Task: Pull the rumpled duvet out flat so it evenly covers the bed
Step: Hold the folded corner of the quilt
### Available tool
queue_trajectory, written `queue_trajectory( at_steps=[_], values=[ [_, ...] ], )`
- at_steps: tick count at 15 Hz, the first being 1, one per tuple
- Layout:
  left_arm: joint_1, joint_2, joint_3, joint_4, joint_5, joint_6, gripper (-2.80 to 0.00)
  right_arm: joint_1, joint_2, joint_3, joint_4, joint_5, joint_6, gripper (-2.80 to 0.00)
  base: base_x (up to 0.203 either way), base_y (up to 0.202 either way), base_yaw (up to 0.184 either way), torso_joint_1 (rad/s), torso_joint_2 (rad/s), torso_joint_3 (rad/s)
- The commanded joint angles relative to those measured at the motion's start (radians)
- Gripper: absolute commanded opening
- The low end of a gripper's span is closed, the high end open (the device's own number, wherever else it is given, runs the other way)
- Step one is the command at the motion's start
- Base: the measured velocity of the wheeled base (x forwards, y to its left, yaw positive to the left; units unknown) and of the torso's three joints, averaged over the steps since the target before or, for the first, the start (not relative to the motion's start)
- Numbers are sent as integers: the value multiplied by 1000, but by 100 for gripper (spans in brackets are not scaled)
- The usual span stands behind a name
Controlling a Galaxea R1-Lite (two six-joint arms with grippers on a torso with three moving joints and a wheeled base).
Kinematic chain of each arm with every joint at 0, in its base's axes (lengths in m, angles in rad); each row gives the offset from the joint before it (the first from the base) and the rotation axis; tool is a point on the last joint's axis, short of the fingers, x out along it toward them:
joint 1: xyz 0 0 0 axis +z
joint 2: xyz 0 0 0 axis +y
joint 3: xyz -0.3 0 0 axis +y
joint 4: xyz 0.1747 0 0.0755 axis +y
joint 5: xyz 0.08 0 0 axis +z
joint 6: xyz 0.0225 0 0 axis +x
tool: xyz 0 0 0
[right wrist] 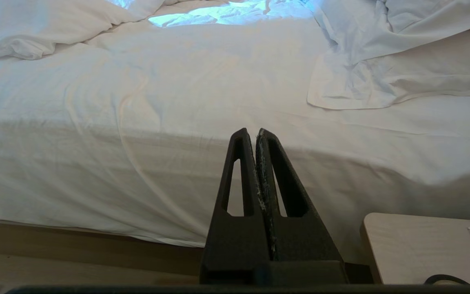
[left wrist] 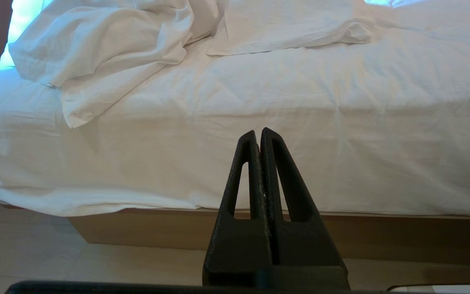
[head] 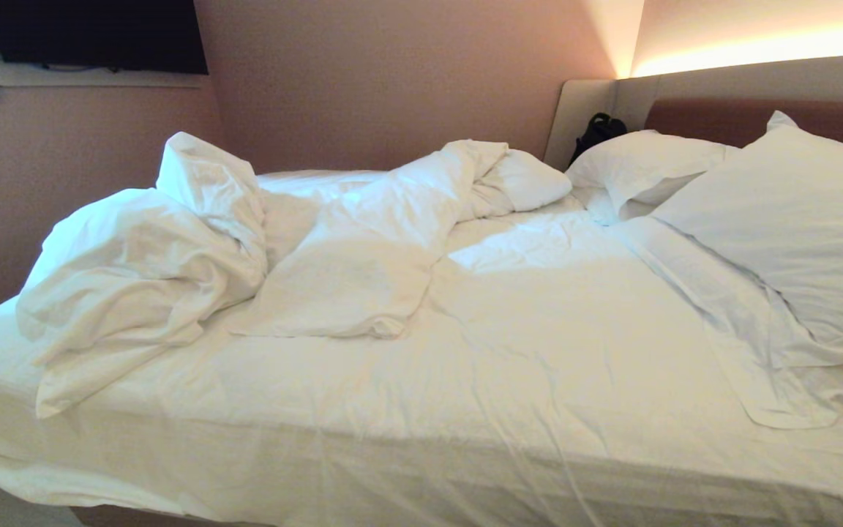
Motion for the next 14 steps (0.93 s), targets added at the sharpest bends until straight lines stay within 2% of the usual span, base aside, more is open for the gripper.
queue_trajectory(
  at_steps=[1,11,14],
  values=[
    [-1,1,0,-1,0,0,-280,0,0,0,0,0,0,-280,0,0,0,0,0,0],
    [0,1,-5,9,0,-11,-280,0,0,0,0,0,0,-280,0,0,0,0,0,0],
    [0,6,-61,27,-4,-27,-280,0,0,0,0,0,0,-280,0,0,0,0,0,0]
  ],
)
